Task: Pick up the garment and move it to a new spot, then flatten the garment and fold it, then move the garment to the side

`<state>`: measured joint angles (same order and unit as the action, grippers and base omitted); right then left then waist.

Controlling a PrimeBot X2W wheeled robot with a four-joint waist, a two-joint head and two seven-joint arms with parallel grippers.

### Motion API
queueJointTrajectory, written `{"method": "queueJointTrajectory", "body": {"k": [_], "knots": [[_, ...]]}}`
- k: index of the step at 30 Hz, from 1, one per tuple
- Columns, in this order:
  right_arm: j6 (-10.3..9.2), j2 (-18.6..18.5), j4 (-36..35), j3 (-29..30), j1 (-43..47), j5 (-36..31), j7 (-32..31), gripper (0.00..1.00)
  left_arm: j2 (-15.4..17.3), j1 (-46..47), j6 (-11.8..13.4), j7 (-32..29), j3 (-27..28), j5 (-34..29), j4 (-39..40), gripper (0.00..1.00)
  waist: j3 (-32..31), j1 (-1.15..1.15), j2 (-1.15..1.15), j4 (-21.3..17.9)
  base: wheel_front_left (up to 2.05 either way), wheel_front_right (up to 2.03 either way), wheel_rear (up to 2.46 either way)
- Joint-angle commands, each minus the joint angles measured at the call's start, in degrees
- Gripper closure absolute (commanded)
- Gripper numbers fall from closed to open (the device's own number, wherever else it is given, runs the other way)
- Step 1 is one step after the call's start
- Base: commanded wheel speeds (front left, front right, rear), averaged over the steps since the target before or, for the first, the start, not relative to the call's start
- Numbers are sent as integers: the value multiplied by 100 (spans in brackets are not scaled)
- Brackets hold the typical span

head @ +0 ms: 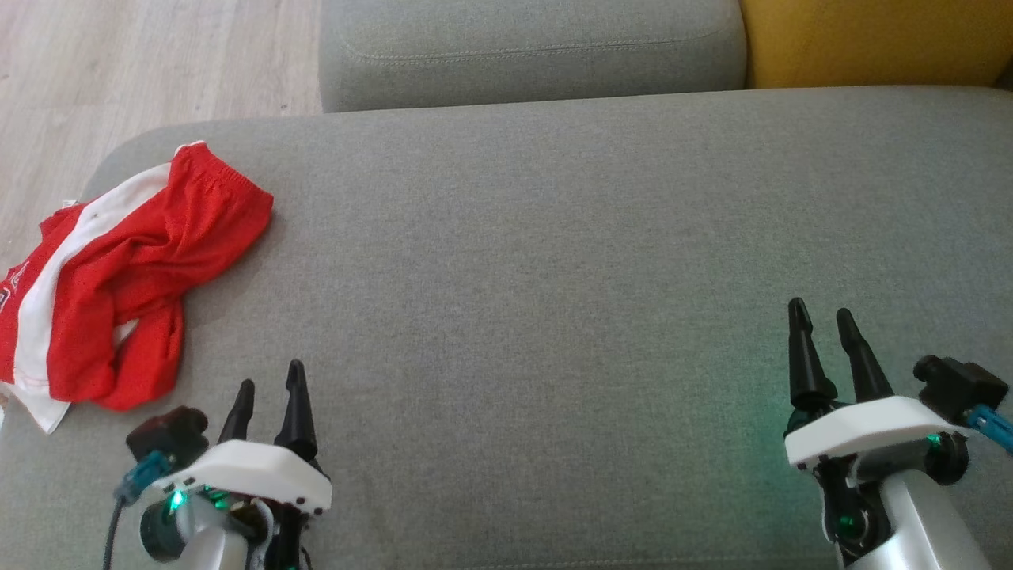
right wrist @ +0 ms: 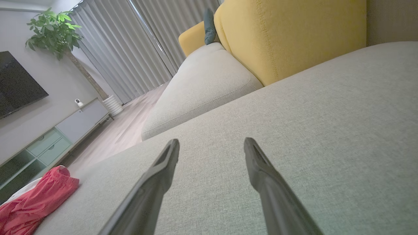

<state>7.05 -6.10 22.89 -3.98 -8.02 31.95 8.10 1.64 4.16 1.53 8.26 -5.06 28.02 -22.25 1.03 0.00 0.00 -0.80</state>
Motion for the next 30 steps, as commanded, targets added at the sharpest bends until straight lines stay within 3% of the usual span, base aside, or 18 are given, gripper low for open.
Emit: {"method": "queueJointTrajectory", "body": {"k": [1,30], "knots": [[32,-56,-155,-94,-341,-218,104,0,103,330,41,91,69,-208,164,0,-1,0,0,1,0,0,0],[42,156,85,13,-435,-2317,592,0,138,434,518,577,-193,-2201,146,0,-17,0,0,-29,0,0,0]]}}
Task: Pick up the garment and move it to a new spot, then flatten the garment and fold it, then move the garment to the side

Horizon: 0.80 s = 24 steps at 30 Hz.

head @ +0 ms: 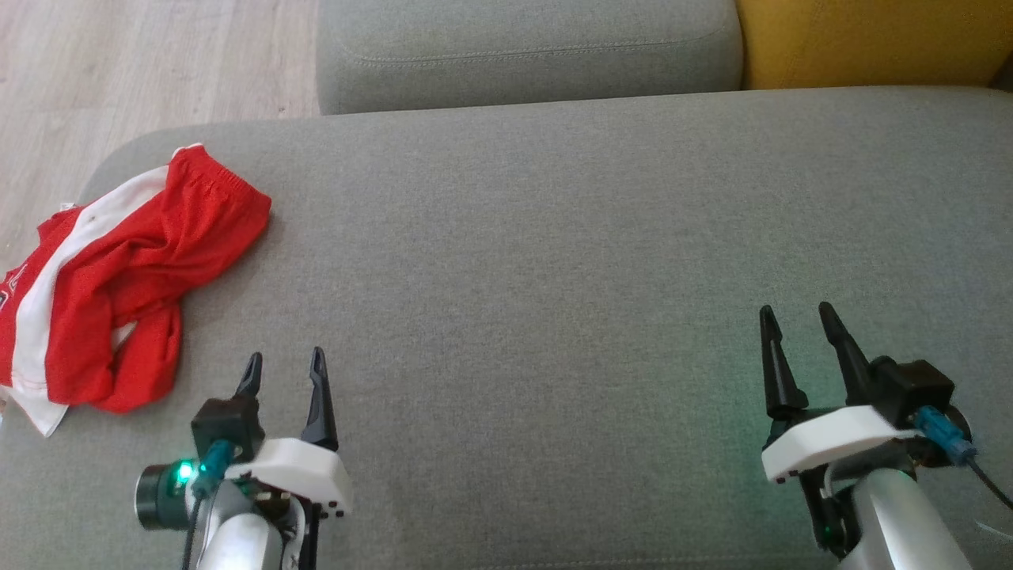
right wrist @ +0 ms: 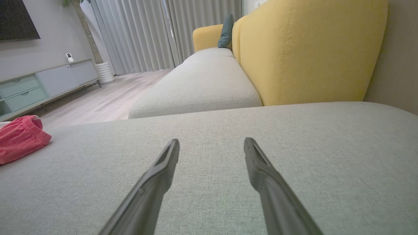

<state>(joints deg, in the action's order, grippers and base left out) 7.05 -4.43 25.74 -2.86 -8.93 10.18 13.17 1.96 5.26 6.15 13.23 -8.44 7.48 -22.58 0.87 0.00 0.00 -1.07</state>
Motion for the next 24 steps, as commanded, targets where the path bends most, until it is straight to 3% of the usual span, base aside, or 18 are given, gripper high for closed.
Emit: {"method": "queueJointTrajectory", "body": {"k": [1,6,24], "knots": [[42,-3,-218,-87,-347,-212,102,0,106,323,72,96,142,-213,196,0,-3,0,0,-7,0,0,0],[44,44,-311,6,-350,-515,183,0,108,330,123,177,135,-531,247,0,-16,0,0,-29,0,0,0],[44,142,-309,216,-290,-407,183,0,94,228,105,177,226,-415,312,0,-29,0,0,-38,0,0,0]]}}
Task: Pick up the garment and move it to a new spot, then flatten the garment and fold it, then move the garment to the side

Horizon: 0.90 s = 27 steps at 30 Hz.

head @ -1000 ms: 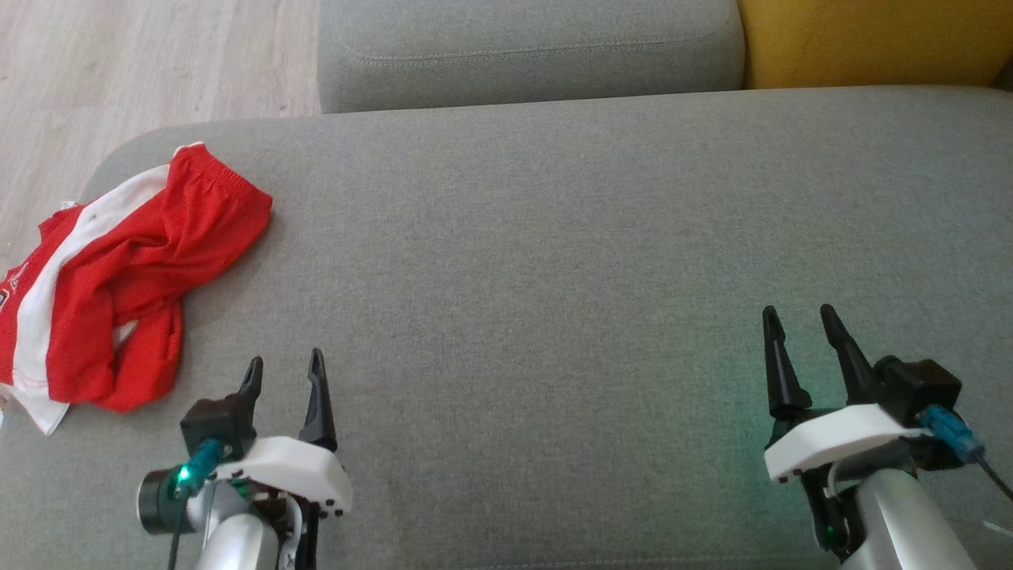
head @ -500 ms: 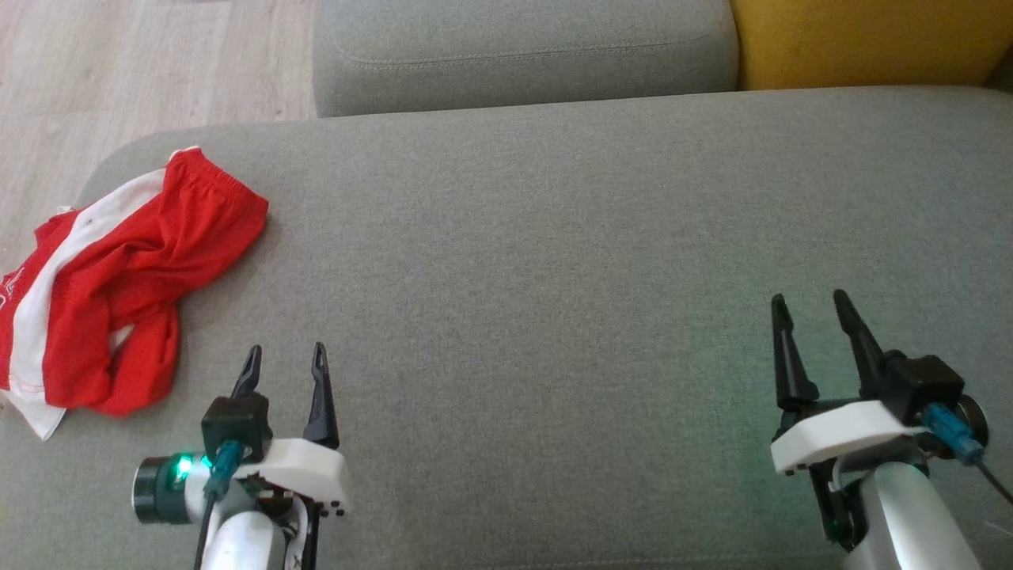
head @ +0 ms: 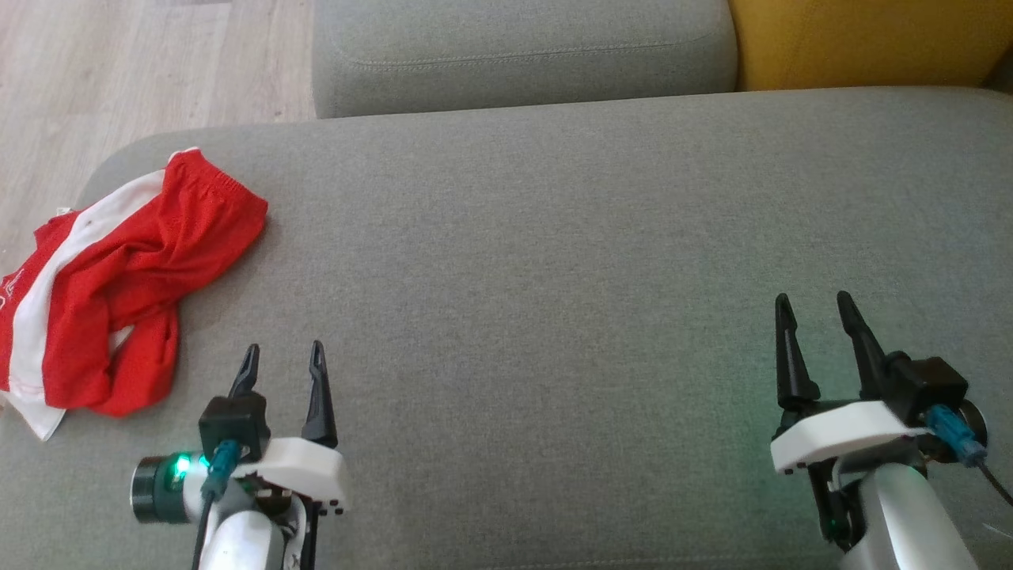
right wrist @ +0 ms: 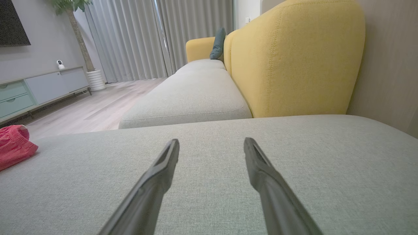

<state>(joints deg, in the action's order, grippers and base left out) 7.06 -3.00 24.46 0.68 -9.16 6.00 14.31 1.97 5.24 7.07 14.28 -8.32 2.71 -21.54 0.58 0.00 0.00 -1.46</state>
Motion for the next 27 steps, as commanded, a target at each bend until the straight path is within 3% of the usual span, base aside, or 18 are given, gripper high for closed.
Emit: {"method": "queueJointTrajectory", "body": {"k": [1,12,27], "knots": [[43,0,-187,-146,-265,12,69,0,93,231,10,72,209,62,208,0,3,0,0,9,0,0,0],[43,9,-247,-385,-289,109,69,0,91,289,19,72,140,176,163,0,32,0,0,459,0,0,0],[43,12,-222,-740,-312,360,69,0,91,334,-38,72,201,188,164,0,47,0,0,1660,0,0,0]]}}
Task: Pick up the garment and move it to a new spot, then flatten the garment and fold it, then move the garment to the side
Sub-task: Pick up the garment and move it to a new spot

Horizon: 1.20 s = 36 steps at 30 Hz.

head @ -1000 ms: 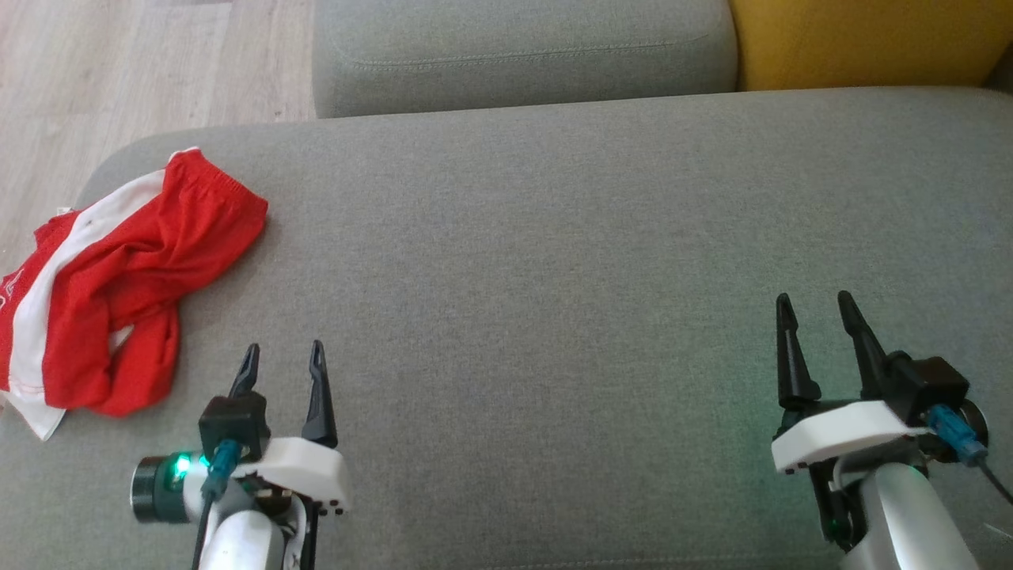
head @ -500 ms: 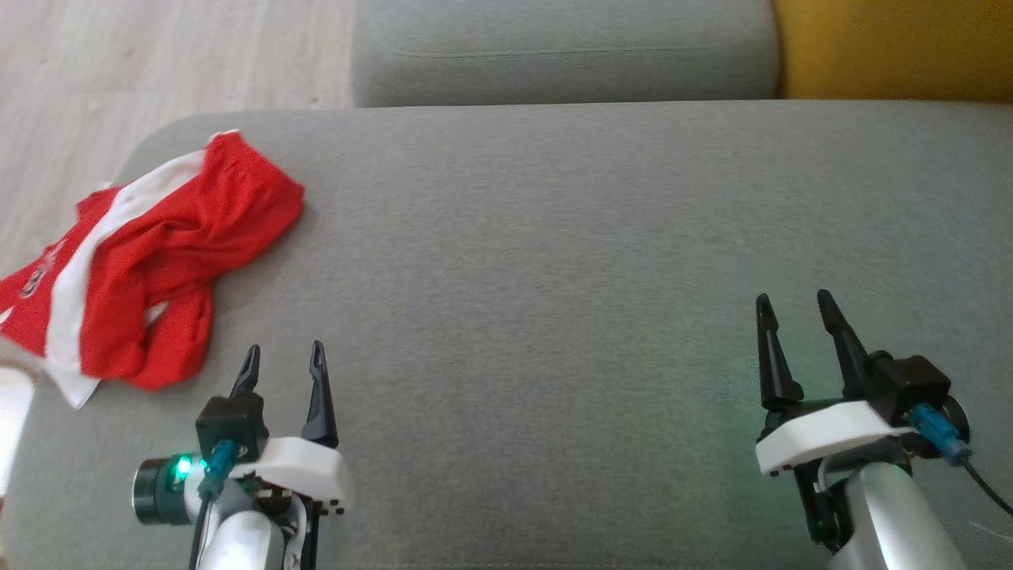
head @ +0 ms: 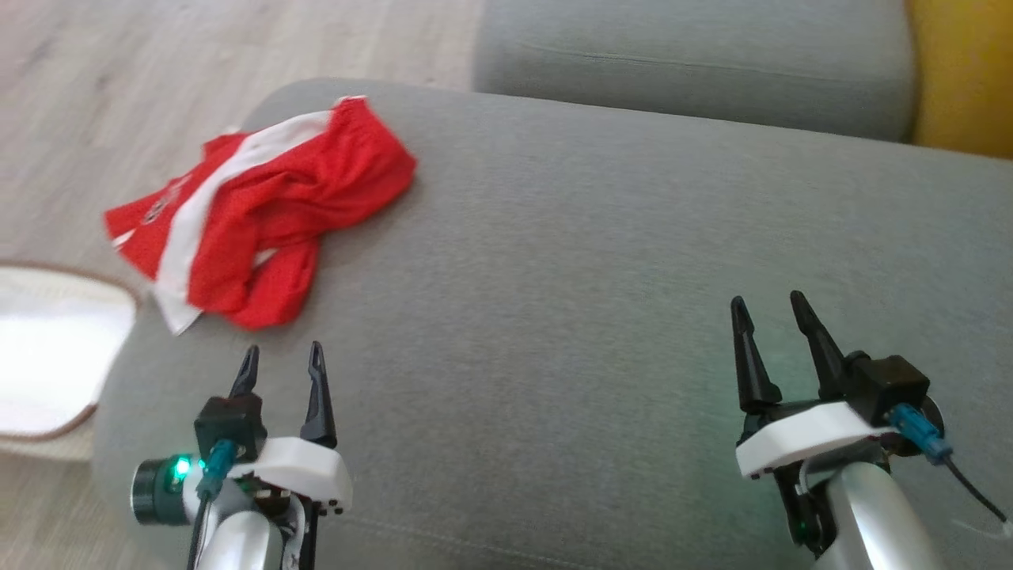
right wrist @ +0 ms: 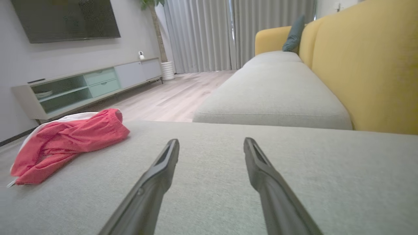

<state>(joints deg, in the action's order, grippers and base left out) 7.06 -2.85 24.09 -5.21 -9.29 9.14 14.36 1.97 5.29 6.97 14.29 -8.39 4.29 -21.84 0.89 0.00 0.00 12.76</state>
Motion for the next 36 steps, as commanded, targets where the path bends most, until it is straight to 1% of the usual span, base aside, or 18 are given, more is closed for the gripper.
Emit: {"method": "queueJointTrajectory", "body": {"k": [1,3,15,23,26,36], "knots": [[43,-3,-182,-170,-298,57,63,0,91,330,-37,71,217,26,189,0,19,0,0,307,0,0,0],[43,-3,-183,-182,-296,66,63,0,91,330,-44,71,226,29,186,0,29,0,0,385,0,0,0],[43,-3,-162,-180,-290,41,63,0,104,315,-58,71,411,25,271,0,98,0,0,1193,0,0,0],[43,-3,-127,-228,-309,23,63,0,100,271,-131,71,606,5,319,0,121,0,0,1633,0,0,0],[43,-3,-124,-242,-319,11,63,0,98,243,-134,71,685,-9,305,0,130,0,0,1737,0,0,0],[43,-3,-61,-370,-473,-54,63,0,93,148,-85,71,872,3,422,0,288,0,0,1800,0,0,0]]}}
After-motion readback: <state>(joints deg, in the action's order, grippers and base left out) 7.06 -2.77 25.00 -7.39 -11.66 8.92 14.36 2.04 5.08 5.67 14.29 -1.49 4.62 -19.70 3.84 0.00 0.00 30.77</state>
